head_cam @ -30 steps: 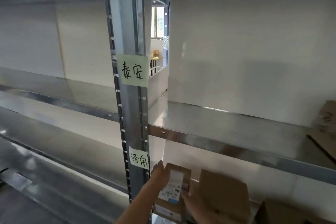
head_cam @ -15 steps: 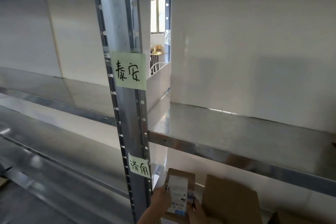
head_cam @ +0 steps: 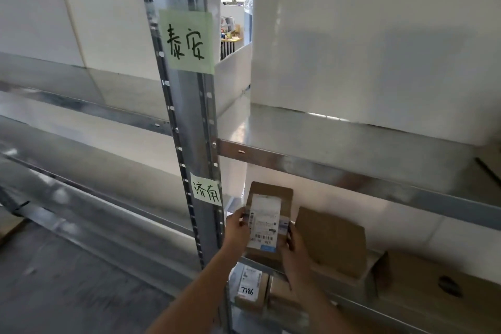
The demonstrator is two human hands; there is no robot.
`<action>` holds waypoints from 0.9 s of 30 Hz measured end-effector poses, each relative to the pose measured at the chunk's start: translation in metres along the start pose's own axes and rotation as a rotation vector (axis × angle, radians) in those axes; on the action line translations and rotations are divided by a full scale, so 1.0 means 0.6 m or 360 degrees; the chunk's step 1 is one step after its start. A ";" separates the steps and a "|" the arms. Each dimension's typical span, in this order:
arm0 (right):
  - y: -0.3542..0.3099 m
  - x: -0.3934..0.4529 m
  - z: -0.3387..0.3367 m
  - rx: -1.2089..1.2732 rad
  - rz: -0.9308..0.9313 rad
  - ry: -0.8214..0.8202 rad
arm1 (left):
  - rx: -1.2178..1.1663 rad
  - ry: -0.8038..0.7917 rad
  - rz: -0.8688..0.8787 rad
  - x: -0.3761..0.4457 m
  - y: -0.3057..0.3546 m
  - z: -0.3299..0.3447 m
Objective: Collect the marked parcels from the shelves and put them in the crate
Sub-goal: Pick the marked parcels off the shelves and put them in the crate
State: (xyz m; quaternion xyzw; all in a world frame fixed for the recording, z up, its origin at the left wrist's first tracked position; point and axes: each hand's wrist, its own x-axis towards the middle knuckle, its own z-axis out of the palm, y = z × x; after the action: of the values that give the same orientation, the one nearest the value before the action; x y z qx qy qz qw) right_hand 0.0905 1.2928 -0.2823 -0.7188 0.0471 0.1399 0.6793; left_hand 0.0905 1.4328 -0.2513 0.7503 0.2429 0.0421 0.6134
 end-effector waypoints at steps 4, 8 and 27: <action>-0.012 -0.004 -0.004 -0.0049 -0.0126 0.0065 | -0.0009 -0.0010 0.0040 -0.013 0.018 -0.001; -0.037 0.009 -0.010 -0.0255 -0.0264 0.0129 | 0.0055 0.0131 0.0069 -0.006 0.009 -0.006; 0.007 0.014 0.020 -0.0356 0.0193 -0.0078 | 0.0591 -0.0323 0.0064 0.038 -0.070 0.000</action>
State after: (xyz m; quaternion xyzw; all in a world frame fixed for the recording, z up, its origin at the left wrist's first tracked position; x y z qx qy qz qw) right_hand 0.0961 1.3055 -0.2891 -0.7823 0.0579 0.2025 0.5862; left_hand 0.0973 1.4477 -0.2959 0.8556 0.1685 -0.0671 0.4849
